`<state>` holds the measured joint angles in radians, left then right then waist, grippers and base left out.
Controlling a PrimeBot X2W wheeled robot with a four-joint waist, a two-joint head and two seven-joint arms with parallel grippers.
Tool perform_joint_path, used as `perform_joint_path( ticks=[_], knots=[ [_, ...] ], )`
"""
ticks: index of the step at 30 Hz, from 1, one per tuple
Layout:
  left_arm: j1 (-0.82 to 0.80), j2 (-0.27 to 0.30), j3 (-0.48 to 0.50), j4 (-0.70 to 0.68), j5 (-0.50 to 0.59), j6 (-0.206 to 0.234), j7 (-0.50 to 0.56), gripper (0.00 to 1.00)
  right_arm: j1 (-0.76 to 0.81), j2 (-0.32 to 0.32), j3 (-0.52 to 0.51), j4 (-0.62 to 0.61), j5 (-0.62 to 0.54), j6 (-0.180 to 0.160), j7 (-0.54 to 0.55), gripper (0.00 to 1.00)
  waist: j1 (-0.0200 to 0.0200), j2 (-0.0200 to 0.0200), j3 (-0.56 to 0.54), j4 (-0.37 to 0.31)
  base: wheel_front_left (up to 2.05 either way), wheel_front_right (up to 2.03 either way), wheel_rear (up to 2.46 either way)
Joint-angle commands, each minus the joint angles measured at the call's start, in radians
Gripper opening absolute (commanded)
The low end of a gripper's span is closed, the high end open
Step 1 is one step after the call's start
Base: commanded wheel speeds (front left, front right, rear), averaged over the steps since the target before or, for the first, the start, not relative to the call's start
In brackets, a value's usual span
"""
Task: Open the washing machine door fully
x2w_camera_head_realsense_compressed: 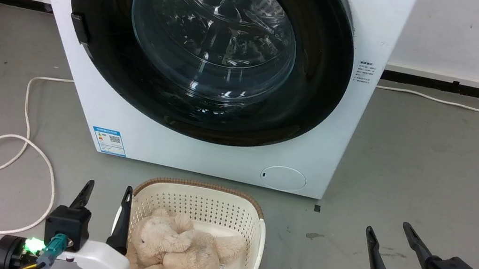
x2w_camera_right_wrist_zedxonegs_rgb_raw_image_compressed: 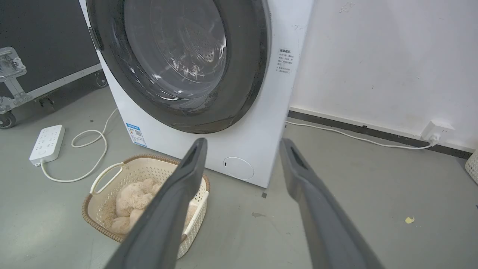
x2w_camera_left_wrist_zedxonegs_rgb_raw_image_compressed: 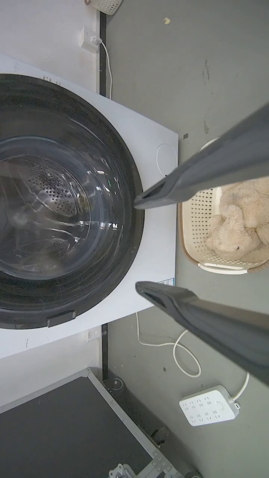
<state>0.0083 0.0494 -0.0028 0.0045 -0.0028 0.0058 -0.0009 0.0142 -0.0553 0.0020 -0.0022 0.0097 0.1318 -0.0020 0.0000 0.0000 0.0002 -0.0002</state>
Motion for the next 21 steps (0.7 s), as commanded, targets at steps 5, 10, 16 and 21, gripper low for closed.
perform_joint_path(
  ticks=[5,10,16,21],
  knots=[
    [0.000,0.000,-0.010,0.003,-0.003,0.007,-0.017,1.00,-0.002,0.000,-0.001,0.001,0.008,0.000,-0.016,1.00,0.0000,0.0000,0.003,0.000,0.00,0.00,0.00],
    [-0.002,0.000,-0.018,0.004,-0.004,0.012,-0.027,1.00,-0.007,0.001,-0.006,0.002,0.013,0.000,-0.027,1.00,0.0000,0.0000,0.010,0.002,0.00,0.00,0.00],
    [-0.012,0.000,-0.031,-0.001,-0.005,0.019,-0.040,1.00,-0.025,0.000,-0.012,-0.006,0.009,0.000,-0.040,1.00,0.0000,0.0000,0.033,0.008,0.00,0.00,0.00],
    [-0.030,0.000,-0.045,-0.012,-0.008,0.028,-0.050,1.00,-0.052,-0.013,-0.017,-0.016,0.012,0.000,-0.045,1.00,0.0000,0.0000,0.065,0.017,0.00,0.00,0.00]
  ],
)
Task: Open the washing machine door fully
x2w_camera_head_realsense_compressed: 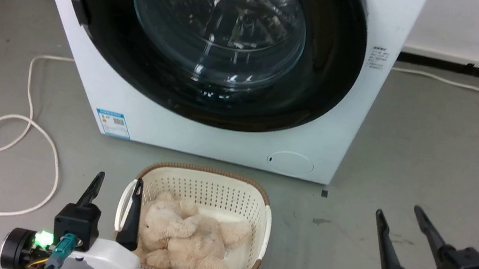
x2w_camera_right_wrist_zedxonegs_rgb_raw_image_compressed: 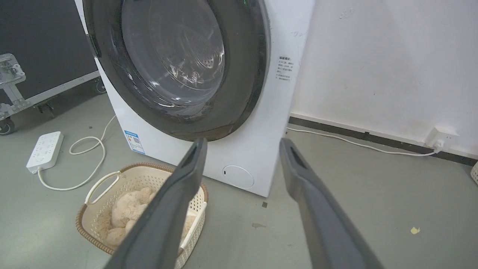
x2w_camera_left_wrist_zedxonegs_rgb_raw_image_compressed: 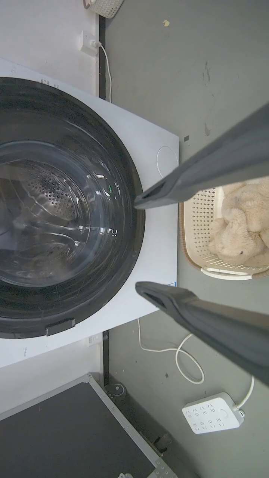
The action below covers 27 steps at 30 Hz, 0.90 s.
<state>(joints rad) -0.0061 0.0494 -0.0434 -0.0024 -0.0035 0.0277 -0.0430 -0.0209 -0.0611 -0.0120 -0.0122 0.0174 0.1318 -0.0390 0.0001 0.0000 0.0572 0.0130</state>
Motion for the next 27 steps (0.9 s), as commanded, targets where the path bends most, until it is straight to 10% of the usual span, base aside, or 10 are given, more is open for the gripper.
perform_joint_path(
  ticks=[1,15,17,27],
  knots=[
    [-0.020,0.000,-0.007,-0.007,-0.008,0.009,-0.010,1.00,-0.023,-0.012,-0.003,-0.008,0.005,0.000,-0.009,1.00,-0.0001,0.0000,0.015,0.006,0.00,0.00,0.00],
    [-0.068,0.000,-0.048,-0.026,-0.015,0.036,-0.039,1.00,-0.152,-0.074,-0.006,-0.023,0.070,0.000,0.018,1.00,-0.0001,0.0000,0.103,0.029,0.00,0.00,0.00],
    [-0.074,0.000,-0.053,-0.027,-0.016,0.040,-0.044,1.00,-0.178,-0.082,-0.006,-0.019,0.086,0.000,0.026,0.00,-0.0001,0.0000,0.114,0.032,0.00,0.00,0.00],
    [-0.103,0.000,-0.076,-0.033,-0.022,0.055,-0.065,1.00,-0.346,-0.073,-0.068,0.044,0.242,0.000,0.129,0.00,-0.0001,0.0000,0.166,0.047,0.00,0.00,0.00]
  ],
)
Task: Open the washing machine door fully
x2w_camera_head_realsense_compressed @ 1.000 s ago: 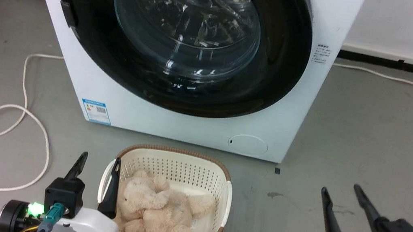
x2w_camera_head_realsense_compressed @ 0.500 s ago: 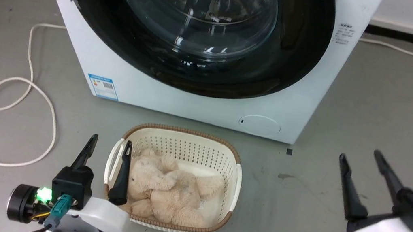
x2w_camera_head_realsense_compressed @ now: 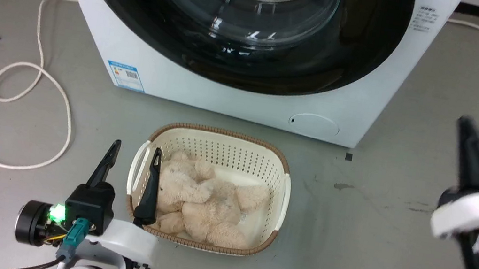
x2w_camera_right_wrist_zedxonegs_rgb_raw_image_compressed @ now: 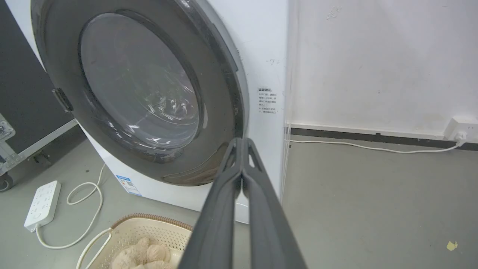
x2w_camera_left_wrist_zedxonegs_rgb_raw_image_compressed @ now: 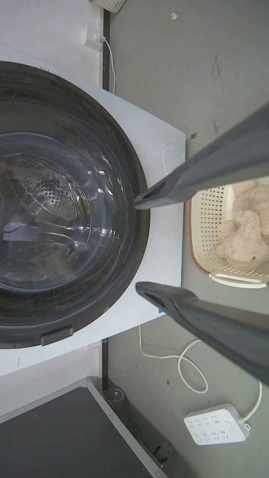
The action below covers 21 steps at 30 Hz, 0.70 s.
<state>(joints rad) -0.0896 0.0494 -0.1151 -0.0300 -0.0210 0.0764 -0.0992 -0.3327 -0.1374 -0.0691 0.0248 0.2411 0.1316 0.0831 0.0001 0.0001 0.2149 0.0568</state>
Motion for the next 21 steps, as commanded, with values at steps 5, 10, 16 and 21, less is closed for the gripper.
perform_joint_path(
  ticks=[5,10,16,21],
  knots=[
    [-0.032,0.000,-0.014,-0.007,-0.008,0.012,-0.017,1.00,-0.121,0.032,-0.074,0.071,0.095,0.000,0.077,0.00,-0.0001,-0.0001,0.028,0.011,0.00,0.00,0.00],
    [-0.043,0.000,-0.029,-0.011,-0.012,0.023,-0.027,1.00,-0.239,0.051,-0.156,0.143,0.163,0.000,0.161,0.00,-0.0001,-0.0001,0.051,0.023,0.00,0.00,0.00],
    [-0.056,0.004,-0.040,-0.017,-0.011,0.030,-0.040,1.00,-0.386,0.060,-0.239,0.242,0.201,0.000,0.234,0.00,-0.0001,-0.0001,0.085,0.036,0.00,0.00,0.00],
    [-0.069,0.004,-0.053,-0.021,-0.011,0.036,-0.050,1.00,-0.507,0.065,-0.304,0.327,0.228,0.000,0.286,0.00,-0.0001,-0.0001,0.115,0.048,0.00,0.00,0.00]
  ],
)
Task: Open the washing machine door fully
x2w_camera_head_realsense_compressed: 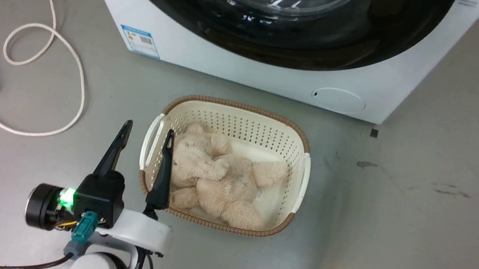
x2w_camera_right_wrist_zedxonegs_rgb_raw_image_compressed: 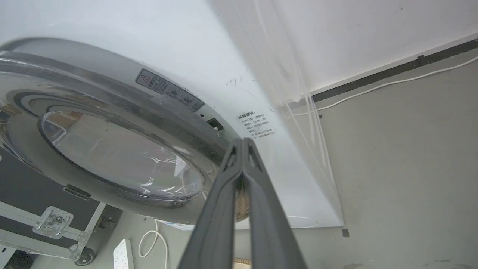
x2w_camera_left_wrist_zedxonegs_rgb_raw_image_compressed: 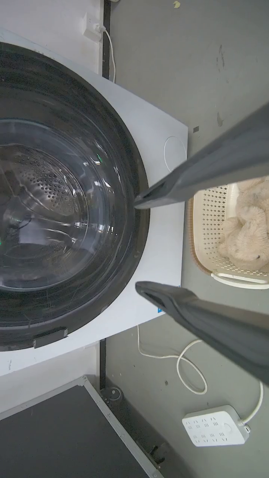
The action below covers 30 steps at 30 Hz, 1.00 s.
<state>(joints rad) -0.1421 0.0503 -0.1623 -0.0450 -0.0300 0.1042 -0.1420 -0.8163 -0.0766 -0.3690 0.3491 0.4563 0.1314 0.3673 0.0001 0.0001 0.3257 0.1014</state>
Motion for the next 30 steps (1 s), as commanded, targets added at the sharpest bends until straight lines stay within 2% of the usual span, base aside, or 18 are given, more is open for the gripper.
perform_joint_path(
  ticks=[1,7,19,30],
  knots=[
    [-0.019,0.003,-0.009,-0.005,-0.002,0.009,-0.009,1.00,-0.048,0.005,-0.021,0.024,0.019,0.000,0.013,0.00,-0.0001,-0.0001,0.010,0.007,0.00,0.00,0.00],
    [-0.037,0.003,-0.032,-0.004,-0.006,0.018,-0.022,1.00,-0.183,0.011,-0.106,0.134,0.048,0.000,0.073,0.00,-0.0001,-0.0001,0.038,0.028,0.00,0.00,0.00],
    [-0.066,0.002,-0.074,-0.015,-0.018,0.042,-0.047,1.00,-0.380,0.001,-0.213,0.294,0.039,0.000,0.202,0.00,-0.0001,-0.0001,0.104,0.066,0.00,0.00,0.00],
    [-0.093,0.001,-0.113,-0.014,-0.028,0.065,-0.070,1.00,-0.546,-0.007,-0.328,0.399,0.047,-0.001,0.343,0.00,-0.0001,-0.0001,0.159,0.094,0.00,0.00,0.00]
  ],
)
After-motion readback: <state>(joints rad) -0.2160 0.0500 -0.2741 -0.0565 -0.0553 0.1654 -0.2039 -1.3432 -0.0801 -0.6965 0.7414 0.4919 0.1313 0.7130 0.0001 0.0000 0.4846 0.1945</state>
